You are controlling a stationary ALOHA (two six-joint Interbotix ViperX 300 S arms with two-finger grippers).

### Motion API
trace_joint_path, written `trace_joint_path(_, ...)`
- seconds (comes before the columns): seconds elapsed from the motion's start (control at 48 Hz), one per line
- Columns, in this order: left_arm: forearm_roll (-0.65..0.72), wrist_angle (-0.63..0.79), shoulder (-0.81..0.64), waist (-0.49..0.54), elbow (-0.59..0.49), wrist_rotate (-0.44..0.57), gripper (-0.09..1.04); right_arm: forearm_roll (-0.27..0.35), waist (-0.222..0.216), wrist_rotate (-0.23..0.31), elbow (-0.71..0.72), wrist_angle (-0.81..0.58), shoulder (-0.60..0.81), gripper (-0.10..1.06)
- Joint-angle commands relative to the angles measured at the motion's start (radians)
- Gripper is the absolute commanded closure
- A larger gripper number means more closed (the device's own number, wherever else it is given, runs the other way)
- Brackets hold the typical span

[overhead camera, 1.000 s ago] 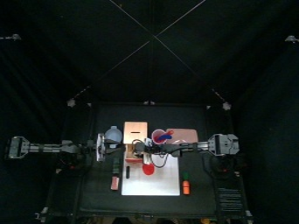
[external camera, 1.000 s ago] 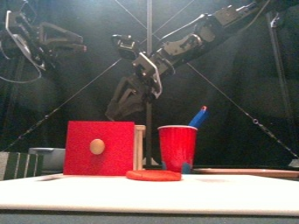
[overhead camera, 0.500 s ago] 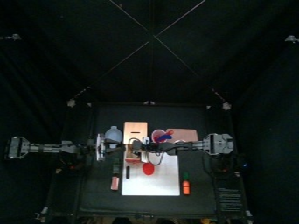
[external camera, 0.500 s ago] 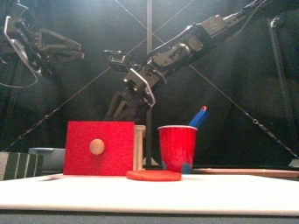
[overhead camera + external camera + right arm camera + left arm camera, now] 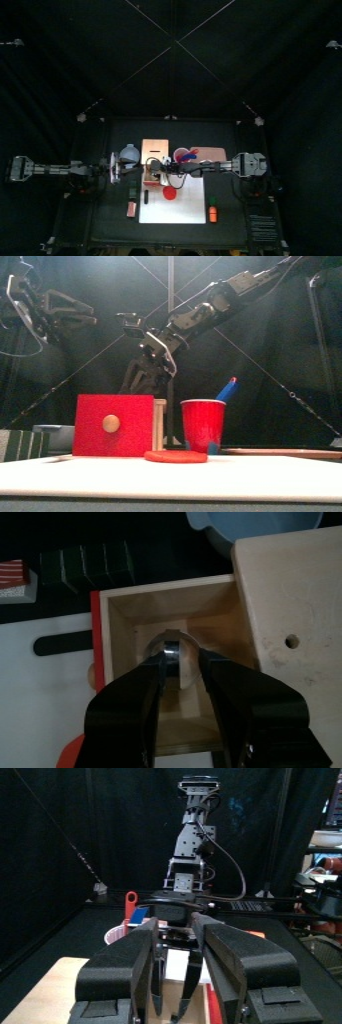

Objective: Get the cutter from the drawer then cut the dough then place the extra dough in the bowl
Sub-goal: Place the cutter on the board

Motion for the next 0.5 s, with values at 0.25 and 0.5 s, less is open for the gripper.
trace_joint_path(0.25,-0.012,-0.009,0.002,0.000,-0.009,0.000,0.21,0.008,-0.008,-0.002,-0.032,-0.005,0.002,0.25)
trace_joint_path(0.5,-0.012,-0.006,0.002,0.000,-0.008,0.000,0.21,-0.009,-0.011,-0.003,-0.035,-0.003,0.012,0.33)
